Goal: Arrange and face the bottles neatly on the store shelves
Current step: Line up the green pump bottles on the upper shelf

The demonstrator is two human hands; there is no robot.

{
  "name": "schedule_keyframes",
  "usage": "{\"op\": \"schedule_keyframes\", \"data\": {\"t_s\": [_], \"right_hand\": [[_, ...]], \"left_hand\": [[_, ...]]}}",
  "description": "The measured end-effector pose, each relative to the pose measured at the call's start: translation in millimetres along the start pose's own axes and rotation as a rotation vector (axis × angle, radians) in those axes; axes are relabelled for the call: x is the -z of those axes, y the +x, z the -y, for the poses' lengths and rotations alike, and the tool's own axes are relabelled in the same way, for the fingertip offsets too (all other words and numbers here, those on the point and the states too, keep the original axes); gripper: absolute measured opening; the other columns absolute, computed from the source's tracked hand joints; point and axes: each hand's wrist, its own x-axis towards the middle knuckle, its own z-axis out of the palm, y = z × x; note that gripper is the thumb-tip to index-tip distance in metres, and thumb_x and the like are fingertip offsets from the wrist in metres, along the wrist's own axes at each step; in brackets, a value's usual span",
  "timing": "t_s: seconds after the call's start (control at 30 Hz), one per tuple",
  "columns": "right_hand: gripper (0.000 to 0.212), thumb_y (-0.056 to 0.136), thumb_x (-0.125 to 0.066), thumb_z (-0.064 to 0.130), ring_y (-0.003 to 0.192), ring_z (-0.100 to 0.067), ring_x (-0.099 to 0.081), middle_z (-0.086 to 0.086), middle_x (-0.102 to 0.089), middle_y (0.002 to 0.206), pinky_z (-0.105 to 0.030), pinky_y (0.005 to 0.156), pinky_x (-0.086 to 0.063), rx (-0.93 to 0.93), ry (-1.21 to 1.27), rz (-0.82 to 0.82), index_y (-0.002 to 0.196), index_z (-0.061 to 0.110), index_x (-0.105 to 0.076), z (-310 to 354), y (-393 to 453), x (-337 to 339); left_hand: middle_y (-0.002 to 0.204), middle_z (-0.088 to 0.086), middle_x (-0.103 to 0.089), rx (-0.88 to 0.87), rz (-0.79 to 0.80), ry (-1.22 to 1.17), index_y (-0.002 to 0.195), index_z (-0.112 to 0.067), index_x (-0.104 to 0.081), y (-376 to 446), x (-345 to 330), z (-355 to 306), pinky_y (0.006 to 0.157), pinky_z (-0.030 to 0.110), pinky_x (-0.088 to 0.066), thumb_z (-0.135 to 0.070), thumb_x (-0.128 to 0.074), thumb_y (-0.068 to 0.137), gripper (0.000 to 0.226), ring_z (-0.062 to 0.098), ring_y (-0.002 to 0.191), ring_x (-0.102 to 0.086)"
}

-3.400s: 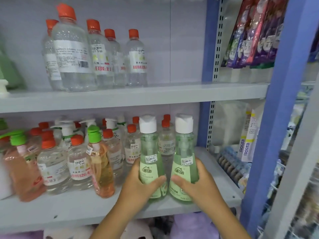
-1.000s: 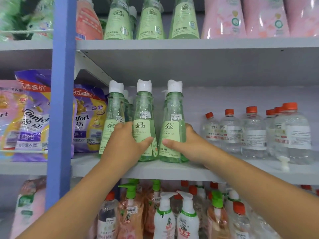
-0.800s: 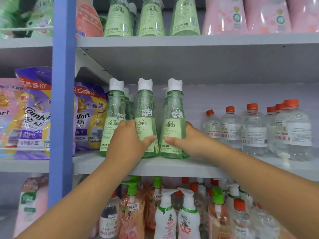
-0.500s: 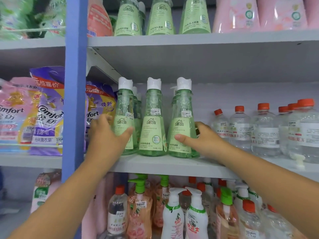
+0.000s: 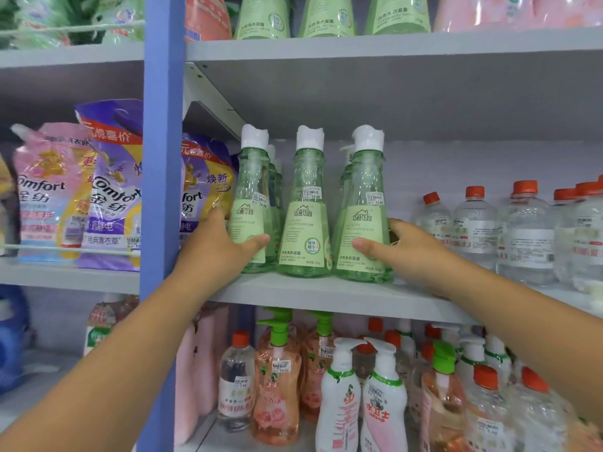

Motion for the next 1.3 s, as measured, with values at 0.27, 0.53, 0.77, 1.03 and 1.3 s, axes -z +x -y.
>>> {"op": "schedule_keyframes", "data": {"t_s": [0.27, 0.53, 0.77, 1.03, 1.3], "right_hand": [[0.078, 0.078, -0.079, 0.058, 0.088, 0.005, -0.058, 0.024, -0.058, 0.1, -0.018, 0.064, -0.043, -0.003, -0.04, -0.025, 0.142, 0.027, -0.047, -0.4, 0.2, 0.9], [0.059, 0.081, -0.074, 0.061, 0.086, 0.008, -0.056, 0.023, -0.06, 0.101, -0.016, 0.064, -0.042, 0.002, -0.033, -0.027, 0.127, 0.032, -0.05, 5.8, -5.7, -0.3], [0.071, 0.074, -0.08, 0.064, 0.091, 0.002, -0.06, 0.019, -0.061, 0.103, -0.022, 0.071, -0.048, -0.033, -0.075, -0.035, 0.128, 0.029, -0.052, 9.8, -9.8, -1.4], [0.067, 0.089, -0.068, 0.06, 0.1, -0.003, -0.059, 0.009, -0.061, 0.131, -0.022, 0.08, -0.047, 0.016, -0.193, -0.03, 0.143, 0.024, -0.051, 12.6, -25.3, 23.2], [0.037, 0.091, -0.068, 0.049, 0.097, -0.015, -0.06, 0.002, -0.06, 0.125, -0.034, 0.084, -0.045, 0.011, -0.373, -0.767, 0.12, 0.029, -0.057, -38.2, -109.1, 227.6]], "left_hand": [[0.12, -0.009, -0.062, 0.037, 0.045, 0.056, 0.138, -0.03, -0.039, -1.0, 0.2, -0.4, 0.082, 0.041, -0.054, -0.068, -0.078, 0.073, 0.085, 0.02, 0.1, -0.063], [0.124, 0.005, -0.055, -0.274, -0.376, 0.135, 0.131, -0.017, -0.052, -11.3, -12.1, -9.4, 0.103, 0.042, -0.041, -0.063, -0.069, 0.081, 0.07, 0.027, 0.119, -0.048], [0.138, -0.005, -0.056, -0.246, -0.014, 0.108, 0.147, -0.025, -0.038, -26.6, -34.0, -46.7, 0.1, 0.042, -0.05, -0.066, -0.077, 0.074, 0.093, 0.02, 0.127, -0.053], [0.135, 0.01, -0.042, -0.244, -0.125, 0.144, 0.14, -0.017, -0.04, -48.9, -52.8, -82.7, 0.099, 0.047, -0.044, -0.036, -0.074, 0.087, 0.066, 0.032, 0.126, -0.042], [0.085, -0.014, -0.067, -0.376, 0.22, -0.365, 0.09, -0.03, -0.07, -88.7, -98.8, -196.9, 0.053, 0.009, -0.041, -0.035, -0.069, 0.091, 0.005, -0.003, 0.07, -0.06]]}}
